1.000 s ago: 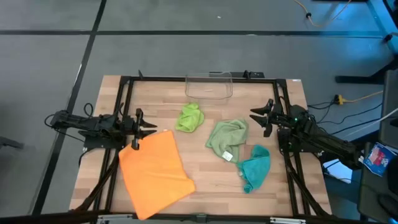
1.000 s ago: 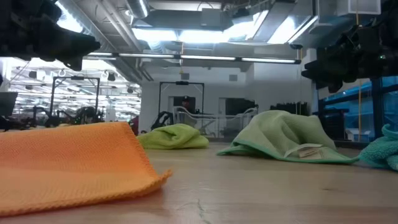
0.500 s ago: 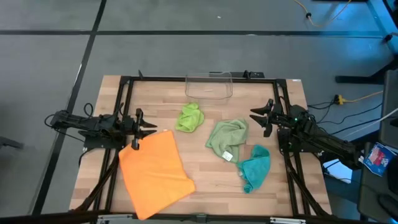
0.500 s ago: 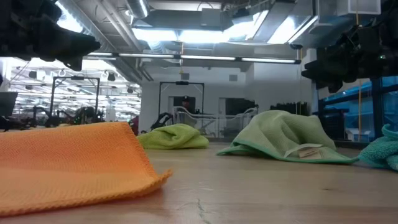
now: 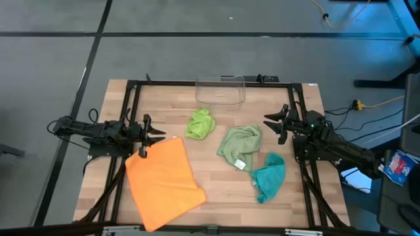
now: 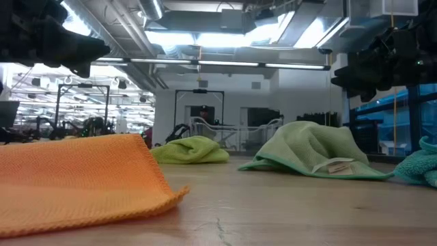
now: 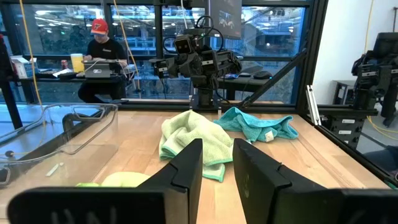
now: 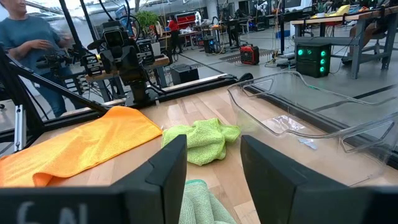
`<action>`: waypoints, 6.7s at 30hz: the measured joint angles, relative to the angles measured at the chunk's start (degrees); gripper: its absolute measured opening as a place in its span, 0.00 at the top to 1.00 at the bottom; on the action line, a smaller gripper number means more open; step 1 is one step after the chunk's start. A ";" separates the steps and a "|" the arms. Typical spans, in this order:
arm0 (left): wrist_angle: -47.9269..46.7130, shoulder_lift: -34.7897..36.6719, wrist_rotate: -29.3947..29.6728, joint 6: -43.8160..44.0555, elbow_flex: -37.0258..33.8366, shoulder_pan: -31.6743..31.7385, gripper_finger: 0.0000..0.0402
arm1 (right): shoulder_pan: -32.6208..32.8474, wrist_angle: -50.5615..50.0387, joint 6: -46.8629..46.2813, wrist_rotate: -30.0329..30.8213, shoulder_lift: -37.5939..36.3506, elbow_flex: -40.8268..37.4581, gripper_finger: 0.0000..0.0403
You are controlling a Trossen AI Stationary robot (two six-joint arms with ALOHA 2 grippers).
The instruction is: Fold microfiber towels
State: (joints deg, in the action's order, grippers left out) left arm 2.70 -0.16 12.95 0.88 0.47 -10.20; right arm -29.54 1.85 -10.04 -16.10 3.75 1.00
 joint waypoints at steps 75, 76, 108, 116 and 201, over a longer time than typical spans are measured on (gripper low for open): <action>0.00 0.00 0.00 0.01 -0.02 0.00 0.79 | -0.02 0.02 -3.49 -0.04 -0.02 -0.01 0.62; 0.00 0.02 0.00 0.00 -0.02 0.01 0.79 | 0.00 0.02 -3.16 -0.03 -0.02 -0.01 0.62; 0.00 0.01 0.00 0.01 -0.01 0.01 0.79 | 0.00 1.68 -10.45 -0.52 0.00 0.01 0.62; 0.00 0.02 0.00 0.01 0.00 -0.01 0.79 | 0.00 7.55 -10.54 3.35 -0.02 0.01 0.48; 3.14 0.00 0.00 -3.48 -0.01 0.10 0.79 | -0.02 3.41 -15.41 -1.18 0.01 -0.04 0.30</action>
State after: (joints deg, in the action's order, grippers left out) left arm 5.84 -0.16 12.95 -2.60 0.46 -10.11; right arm -29.56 5.25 -25.45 -17.28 3.76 0.96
